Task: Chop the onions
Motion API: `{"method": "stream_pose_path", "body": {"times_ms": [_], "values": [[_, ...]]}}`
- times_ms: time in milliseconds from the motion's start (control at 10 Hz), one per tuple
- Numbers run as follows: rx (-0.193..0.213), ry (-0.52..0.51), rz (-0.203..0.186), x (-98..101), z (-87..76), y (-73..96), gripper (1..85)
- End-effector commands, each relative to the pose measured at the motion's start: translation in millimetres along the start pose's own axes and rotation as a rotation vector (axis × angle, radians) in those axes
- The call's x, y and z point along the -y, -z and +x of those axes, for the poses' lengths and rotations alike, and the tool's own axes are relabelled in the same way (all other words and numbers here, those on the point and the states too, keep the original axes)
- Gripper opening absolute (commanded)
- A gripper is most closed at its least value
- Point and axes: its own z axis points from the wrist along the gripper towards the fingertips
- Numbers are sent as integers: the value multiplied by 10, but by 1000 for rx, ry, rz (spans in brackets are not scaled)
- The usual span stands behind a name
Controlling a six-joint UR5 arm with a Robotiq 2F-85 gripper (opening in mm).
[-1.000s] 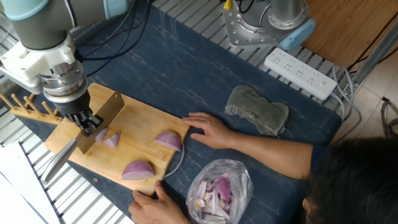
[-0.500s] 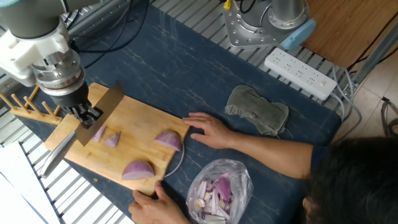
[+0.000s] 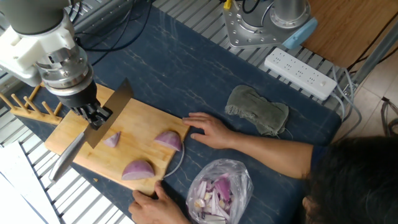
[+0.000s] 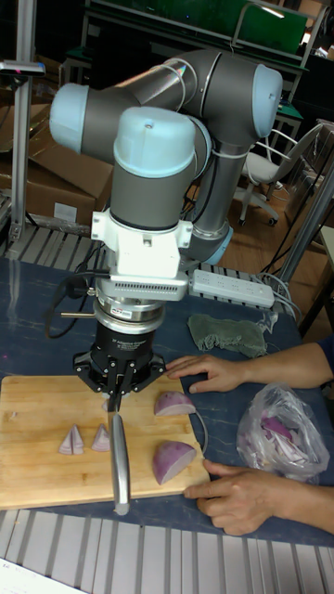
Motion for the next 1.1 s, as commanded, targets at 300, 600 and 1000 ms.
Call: {"method": "stream_pose_path", "body": {"times_ms": [300,600,1000], "values": [[29,27,4,16,-125,-145,10],[40,28,2,29,-158,-217,10],[49,20,-5,6,-187,-297,10]]}}
